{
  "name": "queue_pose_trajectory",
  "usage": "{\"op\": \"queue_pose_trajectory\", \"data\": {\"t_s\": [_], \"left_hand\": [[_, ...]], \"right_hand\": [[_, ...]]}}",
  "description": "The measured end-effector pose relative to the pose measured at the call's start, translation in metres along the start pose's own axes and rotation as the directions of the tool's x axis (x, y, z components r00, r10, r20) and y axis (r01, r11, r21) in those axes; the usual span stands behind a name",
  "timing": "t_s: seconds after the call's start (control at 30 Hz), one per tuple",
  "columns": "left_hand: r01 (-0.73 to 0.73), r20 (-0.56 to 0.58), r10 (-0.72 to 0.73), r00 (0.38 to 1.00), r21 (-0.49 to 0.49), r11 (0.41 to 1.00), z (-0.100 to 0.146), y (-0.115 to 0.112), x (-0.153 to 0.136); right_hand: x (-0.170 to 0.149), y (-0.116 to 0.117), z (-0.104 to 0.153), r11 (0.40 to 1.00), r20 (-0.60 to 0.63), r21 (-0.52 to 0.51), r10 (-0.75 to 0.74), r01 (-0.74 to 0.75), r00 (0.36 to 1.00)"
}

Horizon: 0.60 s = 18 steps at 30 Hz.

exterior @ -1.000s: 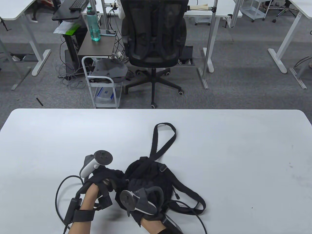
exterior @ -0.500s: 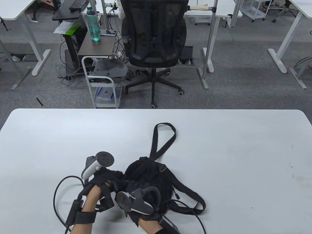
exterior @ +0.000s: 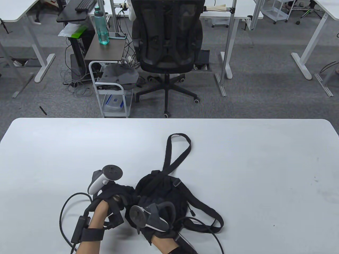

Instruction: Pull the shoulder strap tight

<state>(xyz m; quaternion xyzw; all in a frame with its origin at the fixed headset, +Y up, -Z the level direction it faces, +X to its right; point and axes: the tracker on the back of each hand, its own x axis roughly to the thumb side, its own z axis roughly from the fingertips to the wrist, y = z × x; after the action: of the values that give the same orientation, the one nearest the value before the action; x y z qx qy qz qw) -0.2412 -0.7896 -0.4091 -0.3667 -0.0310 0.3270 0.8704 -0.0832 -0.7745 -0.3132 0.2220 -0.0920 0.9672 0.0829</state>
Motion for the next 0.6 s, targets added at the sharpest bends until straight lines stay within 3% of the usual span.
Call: {"op": "queue_pose_trajectory", "data": {"t_s": [0.13,0.6], "left_hand": [[-0.009,-0.001,0.009,1.000,-0.029,1.000,-0.005,-0.001,-0.004],[-0.051,0.012,0.053,0.999,-0.071,0.996,-0.018,-0.001,-0.020]], "right_hand": [[0.004,0.001,-0.001,0.999,0.008,0.020,0.040,-0.040,0.999],[-0.003,-0.006,0.000,0.999,0.025,0.022,-0.040,0.039,0.999]]}}
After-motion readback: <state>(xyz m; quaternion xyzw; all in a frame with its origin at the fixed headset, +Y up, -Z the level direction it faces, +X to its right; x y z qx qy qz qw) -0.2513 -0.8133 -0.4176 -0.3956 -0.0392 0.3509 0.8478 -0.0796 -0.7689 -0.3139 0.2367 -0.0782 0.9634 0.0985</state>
